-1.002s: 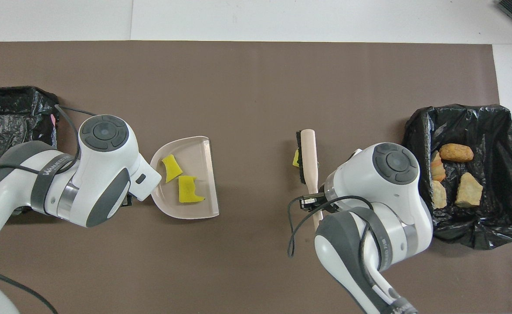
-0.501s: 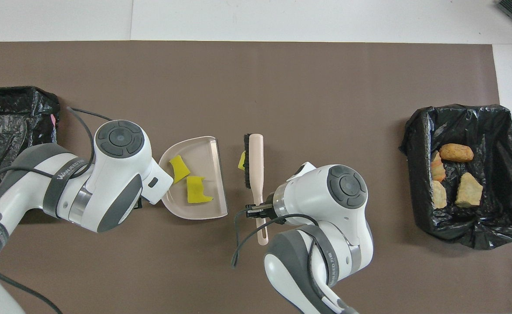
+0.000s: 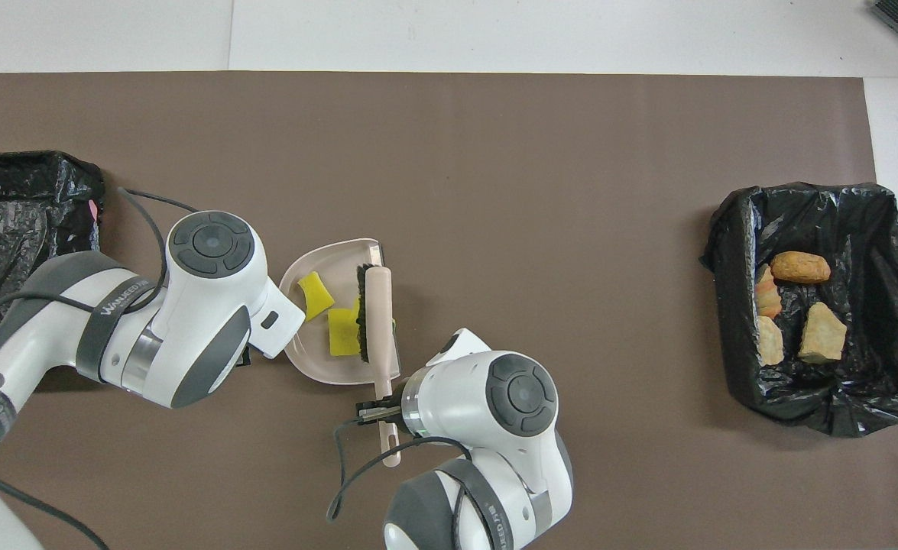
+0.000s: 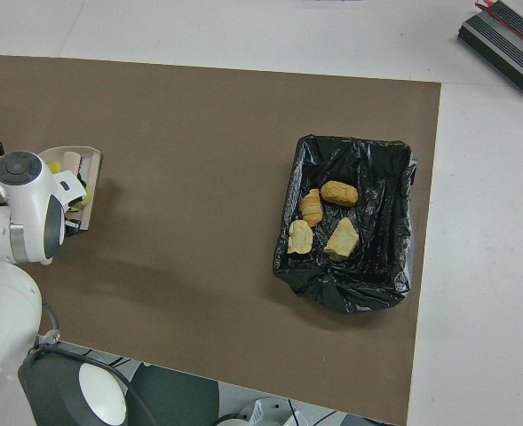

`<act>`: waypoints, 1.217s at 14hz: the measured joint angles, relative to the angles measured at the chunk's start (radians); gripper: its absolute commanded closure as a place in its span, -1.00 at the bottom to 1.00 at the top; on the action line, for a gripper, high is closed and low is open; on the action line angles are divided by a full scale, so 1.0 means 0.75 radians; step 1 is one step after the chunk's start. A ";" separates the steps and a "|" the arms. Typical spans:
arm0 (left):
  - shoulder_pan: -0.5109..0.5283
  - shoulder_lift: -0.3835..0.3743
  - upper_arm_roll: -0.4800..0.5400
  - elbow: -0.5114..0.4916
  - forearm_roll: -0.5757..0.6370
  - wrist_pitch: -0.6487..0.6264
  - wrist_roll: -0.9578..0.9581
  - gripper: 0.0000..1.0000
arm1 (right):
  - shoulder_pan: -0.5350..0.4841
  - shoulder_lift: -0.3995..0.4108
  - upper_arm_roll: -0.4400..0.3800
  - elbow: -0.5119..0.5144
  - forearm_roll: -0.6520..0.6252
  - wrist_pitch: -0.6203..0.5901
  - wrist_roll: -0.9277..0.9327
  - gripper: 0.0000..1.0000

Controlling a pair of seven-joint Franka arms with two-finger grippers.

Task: Sweep and dump trash in bin

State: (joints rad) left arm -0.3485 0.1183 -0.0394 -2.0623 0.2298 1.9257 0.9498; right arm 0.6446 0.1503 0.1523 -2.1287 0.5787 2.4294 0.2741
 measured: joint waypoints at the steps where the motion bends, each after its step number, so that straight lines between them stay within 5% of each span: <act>1: 0.000 0.000 0.000 0.000 0.000 0.000 0.000 1.00 | 0.005 0.007 -0.002 0.000 0.000 -0.014 0.008 1.00; 4: 0.000 0.000 0.000 0.000 0.000 0.000 0.000 1.00 | -0.072 -0.013 -0.029 0.014 -0.056 -0.241 0.039 1.00; 8: 0.000 0.000 0.000 0.000 0.000 0.000 -0.001 1.00 | -0.258 -0.096 -0.041 0.053 -0.376 -0.634 0.150 1.00; 13: 0.000 0.000 0.000 0.000 0.000 0.000 -0.001 1.00 | -0.377 -0.101 -0.041 0.036 -0.704 -0.724 0.154 1.00; 17: 0.000 0.000 0.000 0.000 0.000 0.000 -0.001 1.00 | -0.356 -0.079 -0.025 -0.004 -0.754 -0.656 0.154 1.00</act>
State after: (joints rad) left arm -0.3485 0.1182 -0.0394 -2.0626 0.2298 1.9256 0.9492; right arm 0.3772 0.0913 0.1336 -2.1317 0.0131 1.9377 0.3894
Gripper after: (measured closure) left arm 0.687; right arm 0.740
